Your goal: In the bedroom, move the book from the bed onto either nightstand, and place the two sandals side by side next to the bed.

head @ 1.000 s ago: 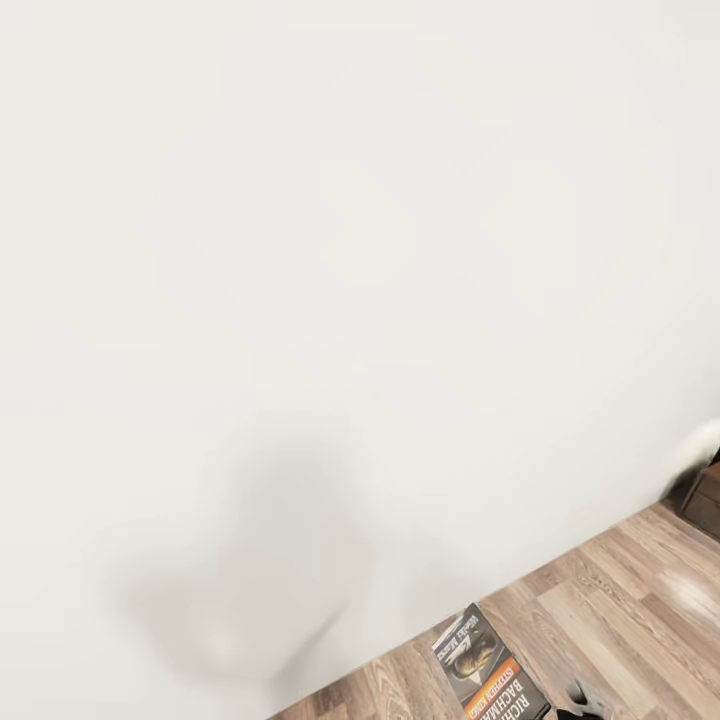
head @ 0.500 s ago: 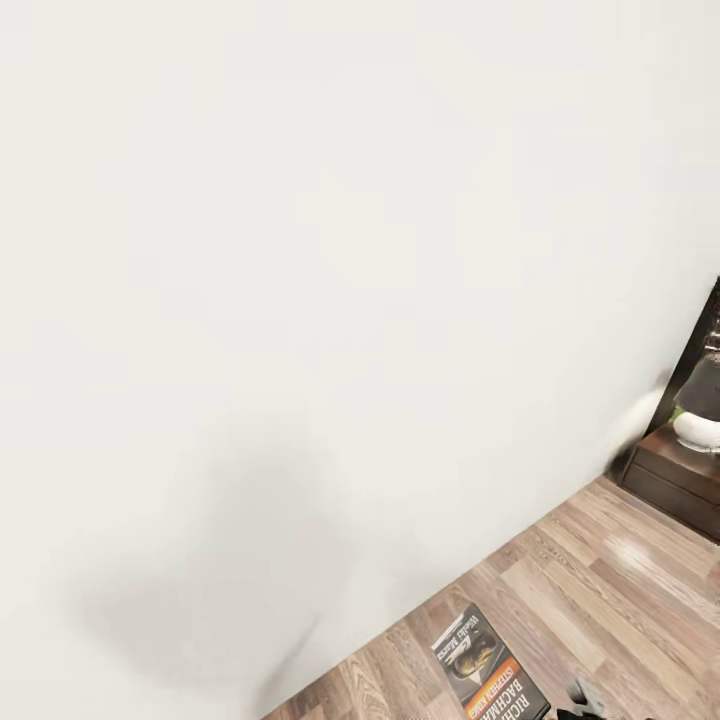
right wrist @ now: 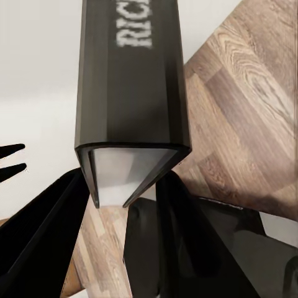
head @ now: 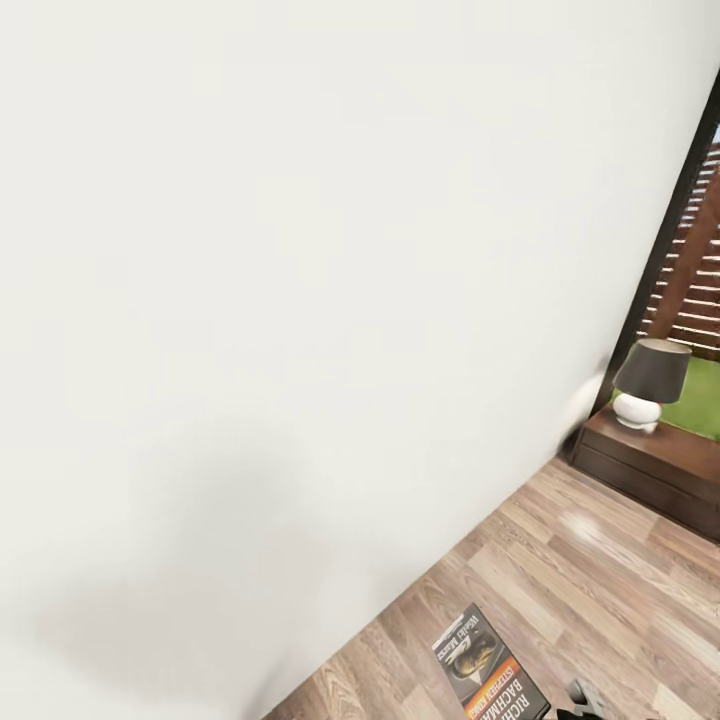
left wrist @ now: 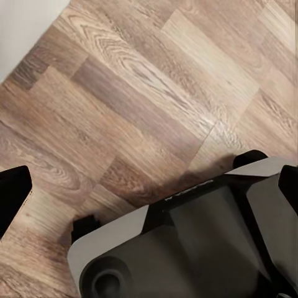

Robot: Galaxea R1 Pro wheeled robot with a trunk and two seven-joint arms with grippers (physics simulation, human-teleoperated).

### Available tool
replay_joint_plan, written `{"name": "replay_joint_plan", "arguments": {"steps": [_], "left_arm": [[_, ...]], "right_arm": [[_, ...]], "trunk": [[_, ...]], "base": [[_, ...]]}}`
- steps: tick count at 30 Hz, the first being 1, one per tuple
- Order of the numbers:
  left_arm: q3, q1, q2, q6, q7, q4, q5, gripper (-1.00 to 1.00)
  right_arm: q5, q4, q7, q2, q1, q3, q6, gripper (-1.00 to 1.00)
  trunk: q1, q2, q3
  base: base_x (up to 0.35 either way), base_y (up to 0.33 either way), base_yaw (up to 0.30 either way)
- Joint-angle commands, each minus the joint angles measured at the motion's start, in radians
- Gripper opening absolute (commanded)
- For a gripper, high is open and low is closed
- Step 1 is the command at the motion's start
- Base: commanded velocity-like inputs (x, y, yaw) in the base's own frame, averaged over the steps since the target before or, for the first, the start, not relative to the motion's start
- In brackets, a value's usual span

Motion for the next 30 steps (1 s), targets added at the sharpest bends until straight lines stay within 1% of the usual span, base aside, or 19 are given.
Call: {"name": "replay_joint_plan", "arguments": {"steps": [1, 9, 12, 30], "left_arm": [[0.008, -0.001, 0.001, -0.005, -0.003, 0.000, -0.010, 1.00], [0.008, -0.001, 0.001, -0.005, -0.003, 0.000, -0.010, 1.00], [0.008, -0.001, 0.001, -0.005, -0.003, 0.000, -0.010, 1.00], [0.008, -0.001, 0.001, -0.005, -0.003, 0.000, -0.011, 1.00]], "right_arm": [[0.005, -0.001, 0.004, 0.000, -0.001, -0.011, 0.010, -1.00], [0.005, -0.001, 0.004, 0.000, -0.001, -0.011, 0.011, -1.00], [0.005, -0.001, 0.004, 0.000, -0.001, -0.011, 0.011, -1.00], [0.005, -0.001, 0.004, 0.000, -0.001, -0.011, 0.010, -1.00]], "trunk": [[0.001, -0.002, -0.003], [0.001, -0.002, -0.007], [0.001, -0.002, -0.008], [0.001, -0.002, -0.017]], "base": [[0.295, 0.000, -0.264], [0.308, 0.000, -0.264], [0.179, 0.000, -0.264], [0.006, 0.000, -0.264]]}}
